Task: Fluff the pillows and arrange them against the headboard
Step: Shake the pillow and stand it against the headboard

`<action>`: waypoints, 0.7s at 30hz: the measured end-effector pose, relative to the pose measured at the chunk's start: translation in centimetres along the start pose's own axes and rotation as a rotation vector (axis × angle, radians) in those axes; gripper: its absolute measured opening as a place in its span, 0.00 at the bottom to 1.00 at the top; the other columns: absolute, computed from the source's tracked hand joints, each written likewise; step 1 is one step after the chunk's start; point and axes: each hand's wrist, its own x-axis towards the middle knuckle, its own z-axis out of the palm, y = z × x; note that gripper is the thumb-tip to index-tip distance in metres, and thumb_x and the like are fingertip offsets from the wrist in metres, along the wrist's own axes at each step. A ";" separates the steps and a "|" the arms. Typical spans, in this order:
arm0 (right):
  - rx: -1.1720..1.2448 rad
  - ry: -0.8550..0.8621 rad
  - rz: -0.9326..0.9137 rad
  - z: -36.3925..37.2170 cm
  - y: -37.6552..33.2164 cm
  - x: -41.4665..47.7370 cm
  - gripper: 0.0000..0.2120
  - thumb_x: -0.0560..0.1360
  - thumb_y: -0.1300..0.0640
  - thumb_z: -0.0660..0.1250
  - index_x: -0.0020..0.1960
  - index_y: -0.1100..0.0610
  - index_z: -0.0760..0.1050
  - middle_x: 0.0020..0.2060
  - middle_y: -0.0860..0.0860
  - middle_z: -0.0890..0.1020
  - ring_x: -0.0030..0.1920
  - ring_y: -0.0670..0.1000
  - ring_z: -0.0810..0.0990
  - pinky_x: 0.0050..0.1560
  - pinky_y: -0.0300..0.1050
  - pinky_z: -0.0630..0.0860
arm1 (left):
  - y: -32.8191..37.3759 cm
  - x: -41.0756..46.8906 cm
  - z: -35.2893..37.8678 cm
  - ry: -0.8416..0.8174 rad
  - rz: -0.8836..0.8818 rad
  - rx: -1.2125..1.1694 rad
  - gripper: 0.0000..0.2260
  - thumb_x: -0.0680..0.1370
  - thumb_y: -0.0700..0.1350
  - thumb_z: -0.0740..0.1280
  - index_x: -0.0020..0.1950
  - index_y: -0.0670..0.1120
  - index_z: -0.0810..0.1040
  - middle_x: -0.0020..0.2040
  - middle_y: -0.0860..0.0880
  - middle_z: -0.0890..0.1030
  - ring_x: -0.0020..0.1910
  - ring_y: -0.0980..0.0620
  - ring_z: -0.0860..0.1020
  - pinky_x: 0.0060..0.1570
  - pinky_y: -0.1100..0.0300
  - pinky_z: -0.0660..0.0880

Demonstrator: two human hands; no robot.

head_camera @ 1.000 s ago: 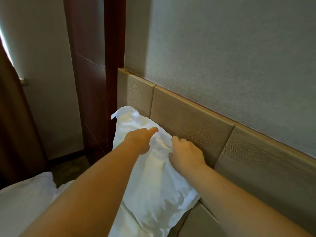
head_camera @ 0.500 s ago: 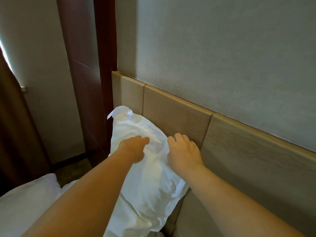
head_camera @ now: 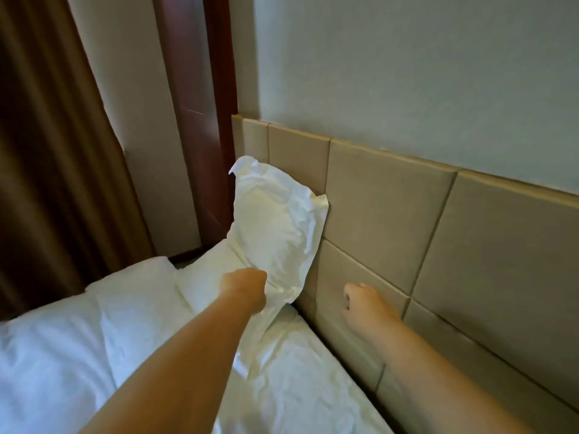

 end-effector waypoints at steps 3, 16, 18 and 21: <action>-0.004 -0.030 0.015 1.1 0.4 -6.0 0.15 0.75 0.58 0.60 0.33 0.51 0.57 0.41 0.51 0.69 0.41 0.55 0.69 0.37 0.44 0.67 | 1.4 -6.9 2.4 -0.031 -0.044 -0.052 0.15 0.79 0.45 0.58 0.65 0.48 0.71 0.61 0.48 0.75 0.60 0.47 0.75 0.55 0.55 0.72; 0.036 -0.261 -0.096 7.5 -4.3 -23.1 0.04 0.75 0.61 0.55 0.43 0.54 0.63 0.40 0.50 0.65 0.42 0.55 0.66 0.36 0.44 0.60 | 1.9 -26.5 10.9 -0.200 -0.110 -0.025 0.16 0.77 0.40 0.57 0.65 0.48 0.71 0.61 0.47 0.75 0.61 0.46 0.75 0.55 0.55 0.71; 0.033 -0.294 -0.111 8.6 -5.5 -24.6 0.08 0.75 0.62 0.55 0.39 0.53 0.61 0.37 0.49 0.63 0.42 0.54 0.65 0.33 0.42 0.59 | 1.2 -28.7 12.1 -0.206 -0.127 -0.032 0.15 0.78 0.41 0.57 0.64 0.48 0.71 0.61 0.48 0.75 0.61 0.46 0.75 0.55 0.54 0.71; 0.032 -0.339 -0.118 9.8 -8.1 -26.9 0.16 0.75 0.61 0.56 0.33 0.51 0.53 0.37 0.49 0.63 0.42 0.55 0.65 0.34 0.42 0.60 | -0.3 -31.9 13.6 -0.210 -0.150 -0.049 0.15 0.78 0.41 0.57 0.64 0.48 0.72 0.60 0.47 0.75 0.60 0.46 0.75 0.56 0.54 0.71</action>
